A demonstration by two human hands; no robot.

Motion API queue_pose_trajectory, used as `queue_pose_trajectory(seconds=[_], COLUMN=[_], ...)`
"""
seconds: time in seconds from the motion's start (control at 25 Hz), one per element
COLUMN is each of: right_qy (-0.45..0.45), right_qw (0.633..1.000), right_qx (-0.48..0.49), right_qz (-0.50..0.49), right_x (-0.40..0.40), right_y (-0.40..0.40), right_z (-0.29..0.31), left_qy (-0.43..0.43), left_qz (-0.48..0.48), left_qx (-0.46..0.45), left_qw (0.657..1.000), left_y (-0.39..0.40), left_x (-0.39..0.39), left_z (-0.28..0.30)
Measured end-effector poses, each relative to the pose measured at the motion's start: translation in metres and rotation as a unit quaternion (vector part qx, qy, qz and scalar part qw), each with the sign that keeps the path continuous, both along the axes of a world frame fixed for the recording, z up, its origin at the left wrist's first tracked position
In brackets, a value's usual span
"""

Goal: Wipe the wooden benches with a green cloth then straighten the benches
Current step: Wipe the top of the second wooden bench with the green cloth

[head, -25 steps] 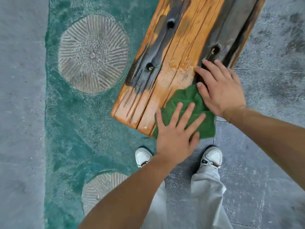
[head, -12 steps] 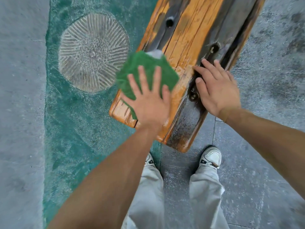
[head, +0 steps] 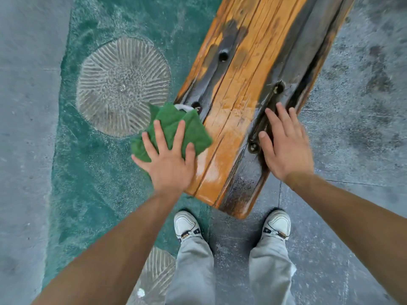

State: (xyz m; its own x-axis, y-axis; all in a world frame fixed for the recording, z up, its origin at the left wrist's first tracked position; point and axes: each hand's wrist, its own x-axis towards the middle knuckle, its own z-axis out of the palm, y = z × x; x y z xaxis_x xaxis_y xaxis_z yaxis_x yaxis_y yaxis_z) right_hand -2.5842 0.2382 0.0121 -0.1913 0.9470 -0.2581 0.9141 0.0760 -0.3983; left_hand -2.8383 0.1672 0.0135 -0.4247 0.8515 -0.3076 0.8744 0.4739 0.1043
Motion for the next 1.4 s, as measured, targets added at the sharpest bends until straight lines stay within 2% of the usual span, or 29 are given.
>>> queue_pose_trajectory(seconds=[0.08, 0.12, 0.2, 0.32, 0.4, 0.44, 0.52, 0.6, 0.68, 0.72, 0.76, 0.8, 0.88, 0.96, 1.04, 1.08, 1.2, 1.32, 1.36, 1.4], right_qy=[0.018, 0.030, 0.045, 0.056, 0.060, 0.063, 0.055, 0.044, 0.072, 0.097, 0.127, 0.160, 0.211, 0.234, 0.240, 0.234, 0.188, 0.187, 0.193, 0.198], right_qw=[0.998, 0.996, 0.993, 0.989, 0.986, 0.985, 0.985, 0.981, 0.968, 0.956, 0.941, 0.921, 0.871, 0.832, 0.813, 0.819, 0.867, 0.888, 0.888, 0.888], right_qx=[-0.003, -0.007, -0.001, 0.002, -0.002, -0.003, 0.009, 0.026, 0.017, -0.006, -0.036, -0.062, -0.085, -0.082, -0.058, -0.050, -0.048, -0.049, -0.050, -0.052], right_qz=[-0.054, -0.081, -0.107, -0.136, -0.154, -0.160, -0.164, -0.188, -0.240, -0.275, -0.311, -0.349, -0.435, -0.497, -0.527, -0.522, -0.460, -0.418, -0.414, -0.413], right_x=[0.004, 0.008, 0.015, 0.020, 0.019, 0.016, 0.008, -0.007, -0.028, -0.037, -0.044, -0.045, -0.034, -0.016, 0.004, 0.011, 0.015, -0.005, -0.013, -0.021], right_y=[0.003, 0.006, 0.010, 0.013, 0.011, 0.008, -0.003, -0.029, -0.064, -0.081, -0.095, -0.103, -0.100, -0.081, -0.060, -0.051, -0.042, -0.050, -0.055, -0.059], right_z=[-0.005, -0.007, -0.012, -0.010, -0.010, -0.009, -0.009, -0.011, -0.013, -0.014, -0.015, -0.019, -0.031, -0.040, -0.039, -0.035, -0.024, -0.020, -0.021, -0.022], left_qy=[-0.003, 0.006, 0.025, 0.003, -0.008, 0.003, 0.030, 0.035, 0.004, -0.009, -0.015, -0.009, 0.009, 0.016, 0.001, -0.010, -0.004, 0.043, 0.047, 0.043], left_qz=[0.007, -0.031, -0.168, -0.406, -0.460, -0.452, -0.361, -0.192, -0.038, -0.011, -0.026, -0.079, -0.262, -0.461, -0.578, -0.610, -0.676, -0.722, -0.721, -0.699], left_qx=[0.011, 0.007, 0.015, 0.020, 0.037, 0.038, 0.026, 0.002, 0.002, 0.009, 0.015, 0.016, 0.016, 0.018, 0.019, 0.016, 0.030, 0.030, 0.026, 0.028], left_qw=[1.000, 0.999, 0.985, 0.913, 0.887, 0.891, 0.932, 0.981, 0.999, 1.000, 0.999, 0.997, 0.965, 0.887, 0.816, 0.793, 0.736, 0.690, 0.691, 0.713], left_y=[0.056, 0.075, 0.087, 0.047, 0.008, -0.010, -0.021, 0.008, 0.067, 0.098, 0.124, 0.143, 0.152, 0.120, 0.059, 0.024, -0.051, -0.047, -0.037, -0.026], left_x=[0.029, 0.048, 0.091, 0.125, 0.100, 0.076, 0.032, 0.015, 0.028, 0.040, 0.053, 0.067, 0.097, 0.118, 0.115, 0.100, 0.012, -0.071, -0.084, -0.089], left_z=[-0.002, -0.005, -0.010, -0.009, -0.010, -0.010, -0.007, -0.006, -0.005, -0.005, -0.005, -0.008, -0.012, -0.012, -0.009, -0.007, -0.008, -0.012, -0.013, -0.012])
